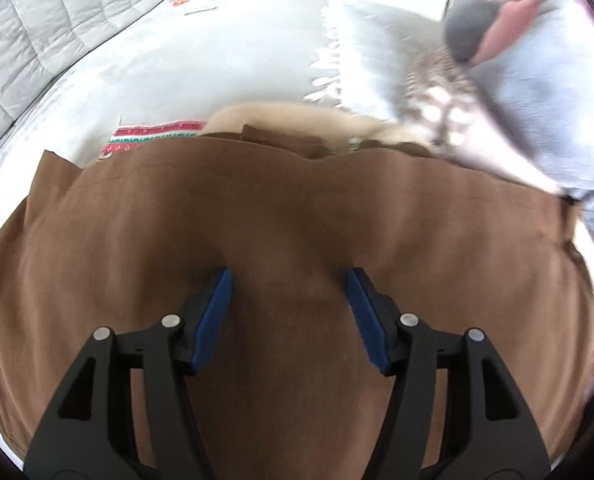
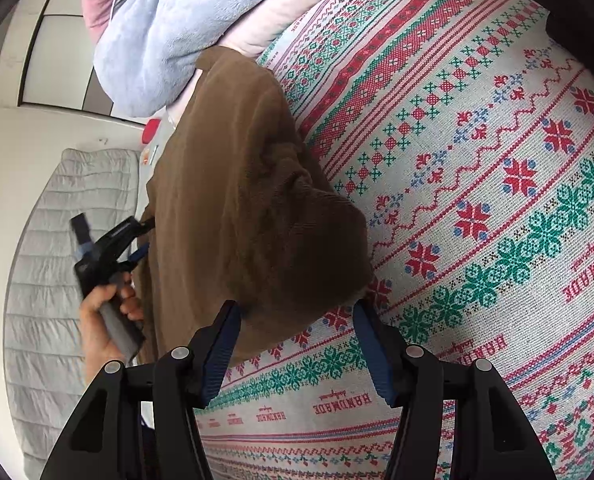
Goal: Fold large clothes
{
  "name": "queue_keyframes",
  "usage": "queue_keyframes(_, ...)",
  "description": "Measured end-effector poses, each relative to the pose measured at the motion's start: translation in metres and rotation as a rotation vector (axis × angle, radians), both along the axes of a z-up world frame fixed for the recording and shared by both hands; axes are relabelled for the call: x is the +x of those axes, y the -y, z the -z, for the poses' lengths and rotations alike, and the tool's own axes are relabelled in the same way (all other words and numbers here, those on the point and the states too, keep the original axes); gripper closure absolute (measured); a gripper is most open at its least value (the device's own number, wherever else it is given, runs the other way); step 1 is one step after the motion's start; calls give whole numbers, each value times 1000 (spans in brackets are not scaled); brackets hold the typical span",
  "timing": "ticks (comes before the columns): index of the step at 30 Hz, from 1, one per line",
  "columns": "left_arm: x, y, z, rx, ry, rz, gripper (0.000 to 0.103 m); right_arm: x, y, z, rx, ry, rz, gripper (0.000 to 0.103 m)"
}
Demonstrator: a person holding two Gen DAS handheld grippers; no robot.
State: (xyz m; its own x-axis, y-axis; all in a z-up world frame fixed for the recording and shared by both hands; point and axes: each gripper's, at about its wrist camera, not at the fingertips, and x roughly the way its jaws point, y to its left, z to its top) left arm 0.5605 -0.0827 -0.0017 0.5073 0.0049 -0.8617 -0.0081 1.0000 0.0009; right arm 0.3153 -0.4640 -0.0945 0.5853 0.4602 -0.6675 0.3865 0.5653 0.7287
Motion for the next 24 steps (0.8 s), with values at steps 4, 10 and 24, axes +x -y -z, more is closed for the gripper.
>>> queue_keyframes(4, -4, 12, 8, 98, 20, 5, 39, -3, -1, 3, 36, 54, 33, 33)
queue_keyframes(10, -37, -41, -27, -201, 12, -52, 40, -1, -3, 8, 70, 89, 60, 33)
queue_keyframes(24, -243, -263, -35, -527, 87, -320, 35, 22, -26, 1, -58, 181, 111, 34)
